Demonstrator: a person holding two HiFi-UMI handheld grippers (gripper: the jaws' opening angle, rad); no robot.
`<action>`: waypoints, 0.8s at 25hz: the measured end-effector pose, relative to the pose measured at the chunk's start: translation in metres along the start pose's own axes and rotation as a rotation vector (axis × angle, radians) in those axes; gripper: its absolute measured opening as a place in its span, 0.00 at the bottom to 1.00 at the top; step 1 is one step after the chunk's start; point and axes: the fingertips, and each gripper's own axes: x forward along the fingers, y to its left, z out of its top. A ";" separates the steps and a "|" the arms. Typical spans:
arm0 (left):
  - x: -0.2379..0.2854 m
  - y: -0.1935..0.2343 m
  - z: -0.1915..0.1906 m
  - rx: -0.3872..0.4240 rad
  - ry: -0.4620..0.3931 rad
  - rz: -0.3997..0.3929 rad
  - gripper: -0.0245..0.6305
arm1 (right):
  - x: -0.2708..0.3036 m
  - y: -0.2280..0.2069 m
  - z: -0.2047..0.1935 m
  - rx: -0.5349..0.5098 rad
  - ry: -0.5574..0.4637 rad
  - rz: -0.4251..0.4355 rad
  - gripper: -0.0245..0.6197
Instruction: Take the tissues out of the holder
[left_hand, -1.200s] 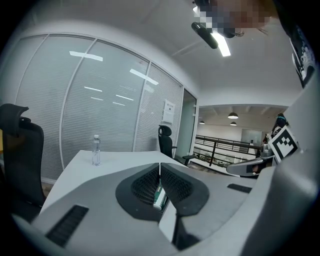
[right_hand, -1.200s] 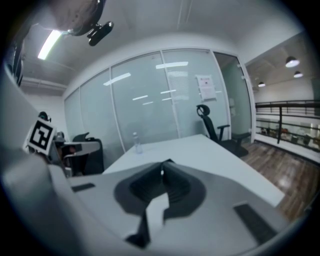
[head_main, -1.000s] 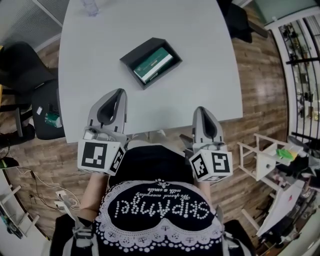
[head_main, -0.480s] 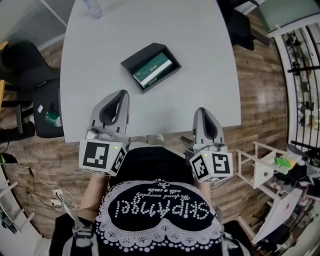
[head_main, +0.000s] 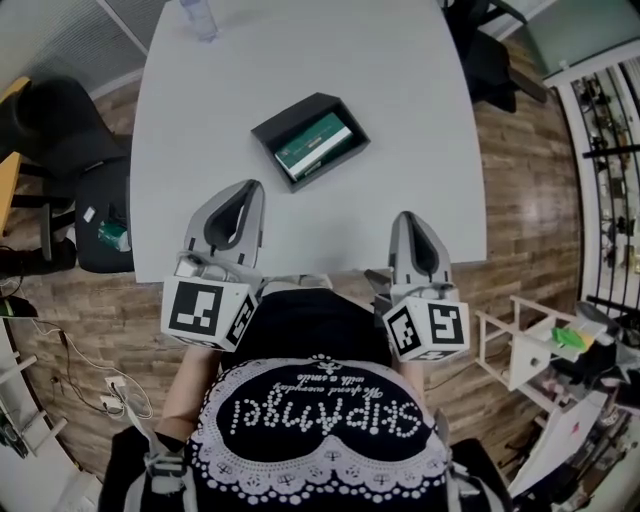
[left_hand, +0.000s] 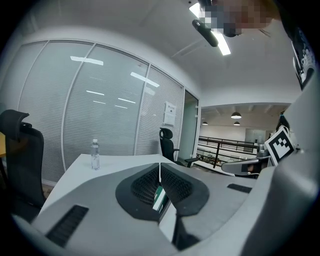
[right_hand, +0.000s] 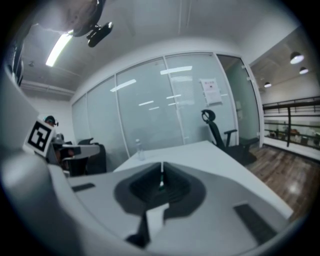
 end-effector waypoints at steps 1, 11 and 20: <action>-0.001 0.000 0.001 0.001 -0.002 0.002 0.08 | 0.000 0.001 0.000 -0.001 -0.002 0.004 0.09; 0.004 0.005 0.005 0.003 -0.007 0.007 0.08 | 0.005 -0.001 0.004 -0.002 -0.003 0.004 0.09; 0.027 0.011 -0.001 -0.013 0.038 -0.032 0.17 | 0.012 -0.010 0.000 0.016 0.019 -0.025 0.09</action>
